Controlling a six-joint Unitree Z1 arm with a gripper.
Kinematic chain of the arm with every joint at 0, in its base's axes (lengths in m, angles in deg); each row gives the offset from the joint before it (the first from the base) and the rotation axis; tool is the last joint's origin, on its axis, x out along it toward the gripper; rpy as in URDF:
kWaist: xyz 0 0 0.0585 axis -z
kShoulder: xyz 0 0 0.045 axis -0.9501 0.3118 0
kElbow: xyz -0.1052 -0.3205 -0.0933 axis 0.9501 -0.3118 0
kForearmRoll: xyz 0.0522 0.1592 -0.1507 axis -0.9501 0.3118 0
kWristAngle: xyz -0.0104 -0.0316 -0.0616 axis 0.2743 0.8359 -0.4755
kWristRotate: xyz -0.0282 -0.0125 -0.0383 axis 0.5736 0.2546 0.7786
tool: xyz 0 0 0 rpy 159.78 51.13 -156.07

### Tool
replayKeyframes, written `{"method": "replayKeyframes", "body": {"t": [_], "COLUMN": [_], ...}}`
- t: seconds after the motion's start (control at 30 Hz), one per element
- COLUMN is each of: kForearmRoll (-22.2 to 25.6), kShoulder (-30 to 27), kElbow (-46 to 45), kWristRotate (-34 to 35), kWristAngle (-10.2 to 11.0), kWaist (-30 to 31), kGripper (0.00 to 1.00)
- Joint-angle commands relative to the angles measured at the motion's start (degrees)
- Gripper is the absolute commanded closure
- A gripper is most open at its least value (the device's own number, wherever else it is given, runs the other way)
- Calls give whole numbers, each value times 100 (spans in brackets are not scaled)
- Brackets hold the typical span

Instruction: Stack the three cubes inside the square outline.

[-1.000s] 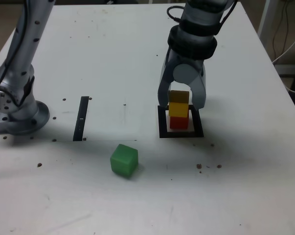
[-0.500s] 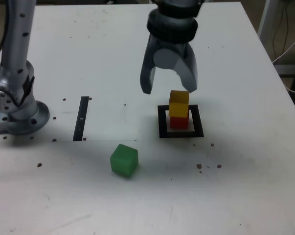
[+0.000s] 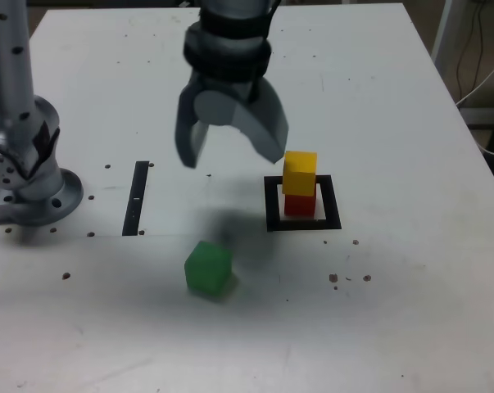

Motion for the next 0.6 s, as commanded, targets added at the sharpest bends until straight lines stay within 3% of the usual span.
{"method": "replayKeyframes", "body": {"t": [0.0,0.57], "kForearmRoll": [-9,-265], "kShoulder": [-41,42], "kElbow": [-17,-227], "kWristRotate": [74,737], "kWristAngle": [-37,-273], "kWaist": [172,1338], "kGripper": [1,1]}}
